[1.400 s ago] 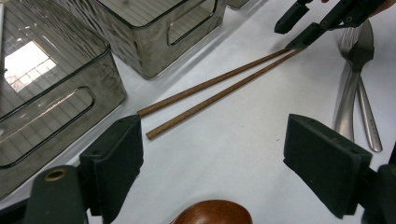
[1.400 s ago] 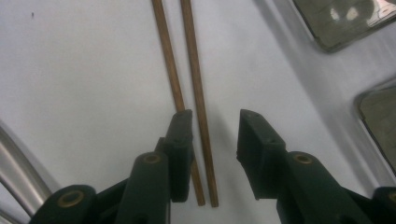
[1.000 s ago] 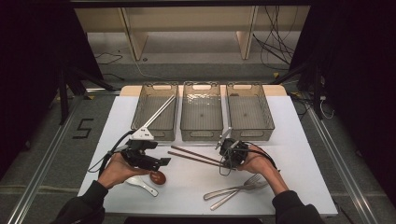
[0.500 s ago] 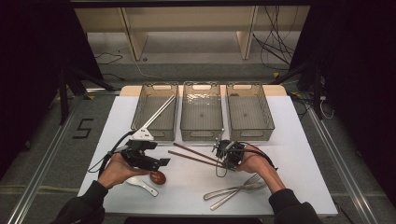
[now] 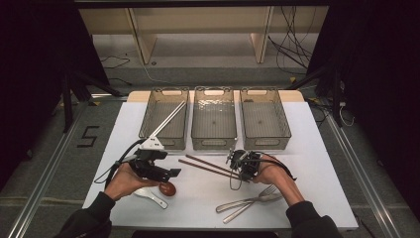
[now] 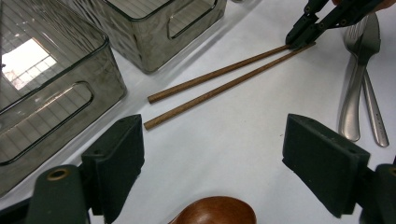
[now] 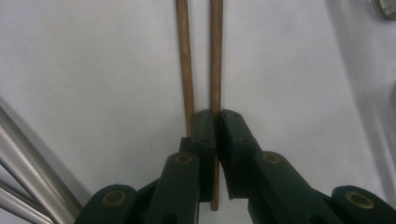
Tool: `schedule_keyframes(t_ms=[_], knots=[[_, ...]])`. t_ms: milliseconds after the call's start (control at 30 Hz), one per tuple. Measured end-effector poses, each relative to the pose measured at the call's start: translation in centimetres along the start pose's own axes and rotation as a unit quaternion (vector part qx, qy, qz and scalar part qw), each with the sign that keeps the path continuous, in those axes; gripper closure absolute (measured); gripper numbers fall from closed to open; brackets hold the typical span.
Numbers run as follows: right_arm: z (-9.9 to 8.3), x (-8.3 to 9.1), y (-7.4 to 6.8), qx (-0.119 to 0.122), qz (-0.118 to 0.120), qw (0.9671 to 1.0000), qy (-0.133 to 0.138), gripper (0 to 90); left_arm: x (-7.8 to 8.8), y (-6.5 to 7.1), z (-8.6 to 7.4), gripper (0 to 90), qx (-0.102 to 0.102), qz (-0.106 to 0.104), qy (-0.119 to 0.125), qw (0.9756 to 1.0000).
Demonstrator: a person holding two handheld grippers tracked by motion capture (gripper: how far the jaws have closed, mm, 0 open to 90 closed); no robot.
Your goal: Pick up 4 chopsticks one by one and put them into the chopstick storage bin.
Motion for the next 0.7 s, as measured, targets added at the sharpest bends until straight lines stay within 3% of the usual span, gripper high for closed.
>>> schedule_keyframes(t_ms=[433,700], knots=[[0.08,0.04,-0.13,0.012,-0.009,0.9999,-0.005,86.7,-0.26,0.08,0.04,20.4,-0.002,-0.001,-0.004,1.0000],[0.29,0.63,0.04,0.018,-0.019,0.9996,0.012,86.9,-0.43,-0.20,-0.19,20.7,-0.001,0.001,-0.007,1.0000]])
Point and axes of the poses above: each handheld gripper's, and its own axes: x roughly backward along the jaws, z roughly out of its top, y roughly to its right, the point moved 7 cm from there along -x, roughly forward along the jaws, and after that the axes turned 11 degrees about -z, right-handed, at the moved point
